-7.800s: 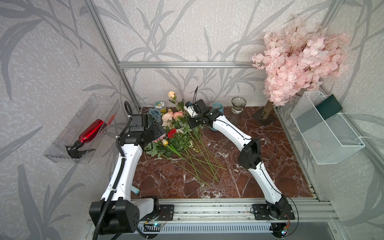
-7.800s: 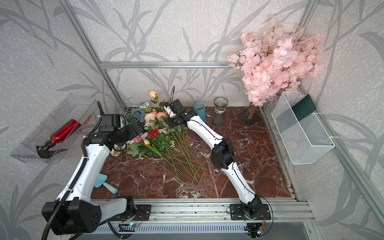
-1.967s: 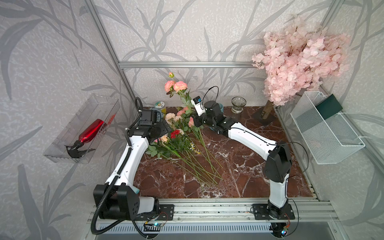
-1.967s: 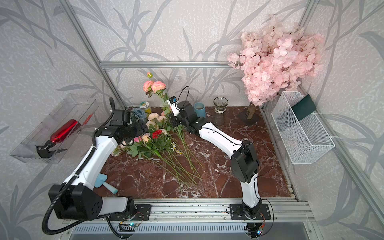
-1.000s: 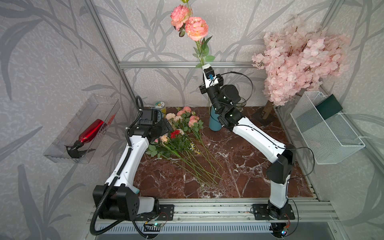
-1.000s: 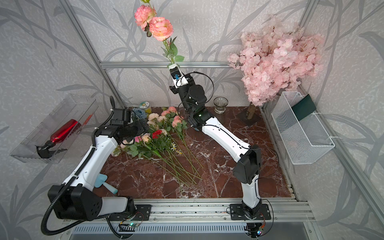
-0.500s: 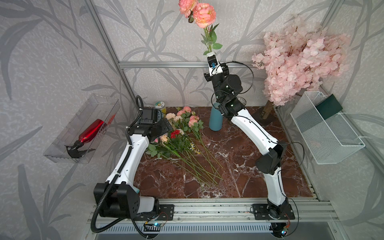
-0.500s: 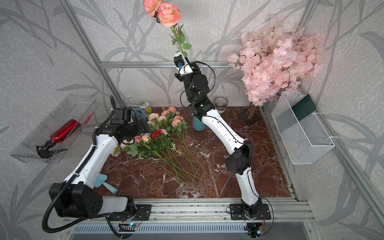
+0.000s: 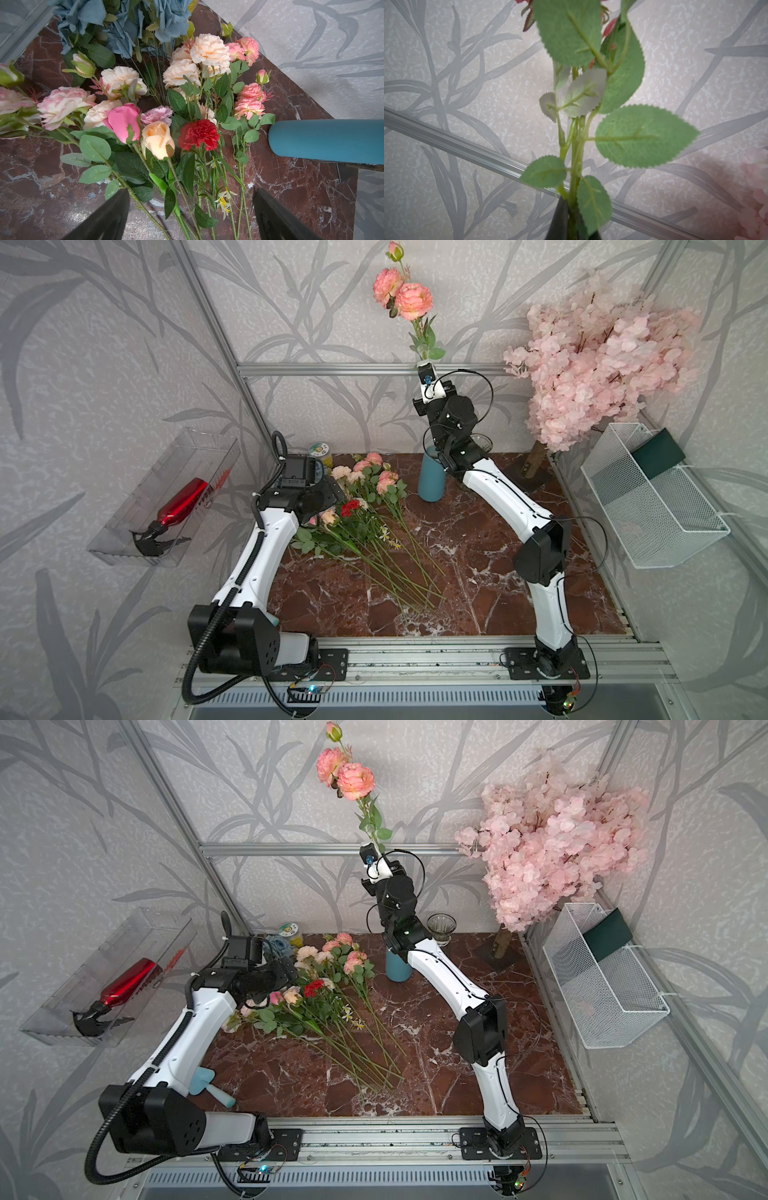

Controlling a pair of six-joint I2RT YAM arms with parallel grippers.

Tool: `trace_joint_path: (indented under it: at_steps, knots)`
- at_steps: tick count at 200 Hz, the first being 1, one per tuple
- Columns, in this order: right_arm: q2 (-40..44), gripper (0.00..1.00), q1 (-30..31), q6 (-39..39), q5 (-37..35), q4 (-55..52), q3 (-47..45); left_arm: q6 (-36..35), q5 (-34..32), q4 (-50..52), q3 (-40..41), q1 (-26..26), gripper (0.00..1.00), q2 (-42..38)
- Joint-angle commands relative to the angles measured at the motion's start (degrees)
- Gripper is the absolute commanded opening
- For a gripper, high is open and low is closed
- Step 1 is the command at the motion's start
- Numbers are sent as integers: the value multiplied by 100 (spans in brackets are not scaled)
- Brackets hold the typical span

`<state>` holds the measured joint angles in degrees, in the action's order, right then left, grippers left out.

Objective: Place the pink flowers into the vase
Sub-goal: Place the flower in the vase.

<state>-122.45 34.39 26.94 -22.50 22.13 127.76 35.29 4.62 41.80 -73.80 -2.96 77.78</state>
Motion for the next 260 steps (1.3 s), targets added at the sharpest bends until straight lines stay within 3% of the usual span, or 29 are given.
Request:
trace_joint_path:
  at_steps: [1,44,101,153,200,215,260]
  knots:
    - [-56,0,-110,-519,-88,-105,157,-108,-108,100,-143,-17,94,-14]
    - [-445,0,-501,-1661,248,-1436,556,-101,-120,79,-143,-18,94,40]
    - [-852,0,-546,-1866,525,-2455,887,-66,-111,53,-177,-17,94,136]
    - [-903,0,-560,-2025,720,-2760,783,-65,-152,58,-198,-16,93,132]
    - [-530,34,-557,-2107,743,-2655,250,-48,-189,76,-187,-15,94,72]
    - [-363,49,-556,-2145,737,-2678,116,-36,-209,78,-179,-12,94,54]
    - [669,66,-543,-2366,720,-2316,-1040,35,-119,138,-480,-148,94,202]
